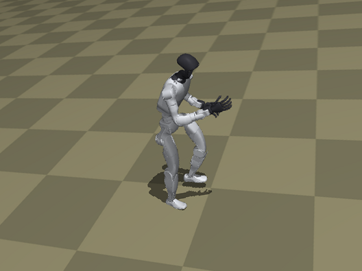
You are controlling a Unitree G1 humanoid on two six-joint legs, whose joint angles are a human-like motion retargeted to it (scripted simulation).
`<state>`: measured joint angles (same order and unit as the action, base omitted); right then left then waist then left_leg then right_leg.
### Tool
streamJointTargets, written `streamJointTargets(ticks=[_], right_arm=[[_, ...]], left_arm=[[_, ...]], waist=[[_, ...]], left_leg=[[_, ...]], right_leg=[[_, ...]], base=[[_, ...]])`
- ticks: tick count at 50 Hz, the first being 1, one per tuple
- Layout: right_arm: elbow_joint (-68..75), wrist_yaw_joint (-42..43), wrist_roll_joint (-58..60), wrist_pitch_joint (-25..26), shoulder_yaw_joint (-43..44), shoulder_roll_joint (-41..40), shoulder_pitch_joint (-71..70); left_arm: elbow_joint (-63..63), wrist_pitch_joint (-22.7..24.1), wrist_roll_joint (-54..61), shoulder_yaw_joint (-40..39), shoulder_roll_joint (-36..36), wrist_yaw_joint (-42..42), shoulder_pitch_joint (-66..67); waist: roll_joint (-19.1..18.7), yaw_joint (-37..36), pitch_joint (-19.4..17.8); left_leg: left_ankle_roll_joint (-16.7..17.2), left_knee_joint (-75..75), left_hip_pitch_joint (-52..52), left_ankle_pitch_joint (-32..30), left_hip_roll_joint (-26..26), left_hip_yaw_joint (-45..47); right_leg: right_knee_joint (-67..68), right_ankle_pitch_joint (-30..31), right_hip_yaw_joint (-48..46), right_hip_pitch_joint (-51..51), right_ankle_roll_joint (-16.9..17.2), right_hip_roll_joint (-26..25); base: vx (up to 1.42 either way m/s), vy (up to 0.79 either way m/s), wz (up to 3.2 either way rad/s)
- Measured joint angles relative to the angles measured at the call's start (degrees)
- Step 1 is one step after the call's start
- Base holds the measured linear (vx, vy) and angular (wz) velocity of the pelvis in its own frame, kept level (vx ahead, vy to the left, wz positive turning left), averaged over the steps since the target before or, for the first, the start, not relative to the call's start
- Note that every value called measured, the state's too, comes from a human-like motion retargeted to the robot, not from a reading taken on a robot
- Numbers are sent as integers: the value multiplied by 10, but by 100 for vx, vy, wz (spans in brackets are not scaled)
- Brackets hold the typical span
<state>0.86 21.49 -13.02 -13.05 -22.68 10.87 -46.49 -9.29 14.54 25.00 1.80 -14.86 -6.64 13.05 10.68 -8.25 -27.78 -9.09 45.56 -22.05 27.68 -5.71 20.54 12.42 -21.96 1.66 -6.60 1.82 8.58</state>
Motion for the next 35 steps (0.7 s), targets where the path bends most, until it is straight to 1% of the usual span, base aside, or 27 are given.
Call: streamJointTargets(ticks=[2, 5, 7, 8, 9, 10, 12, 13, 15, 17, 18, 19, 20, 22, 25, 27, 28, 30, 33, 35], right_arm=[[-14, -31, -44, -3, 14, -11, 91], [-53, -94, -115, -1, 1, -5, 210], [-65, -130, -134, 6, -33, 7, 257], [-69, -148, -131, 9, -52, 12, 276], [-70, -161, -128, 16, -69, 17, 286], [-68, -172, -126, 24, -86, 22, 291], [-72, -212, -113, 31, -105, 39, 303], [-72, -228, -111, 37, -112, 48, 305], [-76, -258, -113, 42, -103, 74, 306], [-71, -254, -144, 56, -89, 88, 311], [-61, -239, -172, 60, -86, 88, 315], [-47, -222, -192, 66, -82, 85, 319], [-30, -204, -210, 71, -77, 82, 324], [-14, -183, -213, 82, -61, 77, 339], [-41, -195, -243, 86, -39, 70, 378], [-72, -212, -305, 78, -33, 59, 409], [-88, -216, -345, 68, -32, 51, 425], [-116, -224, -389, 56, -25, 41, 454], [-130, -225, -374, 30, -21, 33, 476], [-109, -209, -284, -8, -25, 47, 463]], left_arm=[[-25, -7, -40, 18, 3, -5, -59], [-74, -14, -106, 69, -14, -8, -151], [-107, -8, -153, 111, -35, -10, -205], [-120, -8, -180, 131, -44, -10, -229], [-129, -9, -193, 153, -51, -5, -252], [-135, -11, -198, 175, -57, 2, -276], [-115, -10, -203, 220, -52, 17, -339], [-101, -9, -197, 247, -41, 25, -371], [-65, -1, -196, 302, -5, 25, -458], [-58, -21, -206, 341, 27, 16, -532], [-59, -21, -177, 357, 41, 15, -557], [-60, -28, -156, 366, 50, 17, -574], [-60, -39, -139, 372, 55, 21, -587], [-63, -62, -114, 370, 45, 34, -577], [-68, -79, -76, 362, 13, 57, -513], [-68, -81, -36, 354, -7, 65, -455], [-66, -77, -14, 349, -15, 65, -427], [-60, -72, 12, 336, -26, 67, -386], [-52, -44, -27, 303, -26, 38, -356], [-49, -9, -116, 265, -25, -11, -341]], waist=[[8, 7, 18], [4, 30, 56], [1, 64, 93], [-1, 85, 116], [-4, 106, 134], [-9, 126, 149], [-32, 162, 164], [-44, 175, 160], [-73, 180, 129], [-85, 176, 95], [-85, 171, 76], [-86, 162, 63], [-87, 151, 51], [-94, 112, 49], [-100, 65, 68], [-98, 62, 81], [-95, 65, 87], [-88, 68, 95], [-77, 58, 98], [-68, 50, 97]], left_leg=[[-5, 15, 43, 18, 11, 15], [19, 7, 104, 19, 23, 22], [37, -7, 146, 5, 5, 68], [44, -7, 165, -5, -15, 109], [48, -22, 193, -13, -30, 153], [49, -45, 225, -19, -43, 198], [73, -86, 276, -16, -67, 258], [91, -138, 302, -1, -59, 258], [130, -218, 333, 57, -47, 210], [129, -219, 322, 134, -35, 119], [117, -195, 310, 163, -31, 72], [102, -164, 293, 182, -27, 29], [85, -128, 274, 195, -23, -11], [76, -100, 247, 190, -13, -66], [79, -137, 241, 152, 7, -145], [84, -162, 237, 112, 21, -217], [86, -168, 231, 92, 29, -257], [92, -174, 215, 55, 48, -340], [105, -190, 195, 11, 80, -461], [111, -214, 189, -14, 103, -536]], right_leg=[[-37, 27, -38, 1, 8, 0], [-86, 53, -122, -4, 25, -8], [-95, 58, -194, -24, 43, -8], [-68, 50, -236, -48, 64, 2], [-70, 52, -272, -58, 66, 5], [-87, 59, -306, -59, 57, 6], [-19, 35, -387, -78, 50, 39], [-3, 28, -420, -72, 38, 53], [149, -26, -469, -86, 22, 123], [301, -78, -451, -117, 19, 205], [345, -95, -418, -128, 25, 227], [370, -106, -374, -142, 29, 231], [386, -115, -324, -155, 32, 227], [373, -113, -222, -177, 27, 177], [317, -107, -98, -168, 19, 88], [273, -102, -51, -135, 16, 44], [253, -97, -36, -118, 16, 26], [216, -86, -13, -91, 19, -5], [159, -64, 24, -73, 25, -47], [118, -17, 59, -66, 30, -71]], base=[[-46, -25, 161], [-49, -17, 208], [-50, -9, 264], [-51, -3, 302], [-53, 1, 324], [-52, 8, 342], [-52, 20, 357], [-55, 31, 357], [-52, 38, 349], [-40, 34, 352], [-29, 26, 343], [-22, 20, 330], [-13, 15, 295], [-2, 10, 250], [13, 3, 260], [21, -5, 346], [20, -10, 388], [16, -14, 406], [9, -21, 396], [2, -27, 386]])
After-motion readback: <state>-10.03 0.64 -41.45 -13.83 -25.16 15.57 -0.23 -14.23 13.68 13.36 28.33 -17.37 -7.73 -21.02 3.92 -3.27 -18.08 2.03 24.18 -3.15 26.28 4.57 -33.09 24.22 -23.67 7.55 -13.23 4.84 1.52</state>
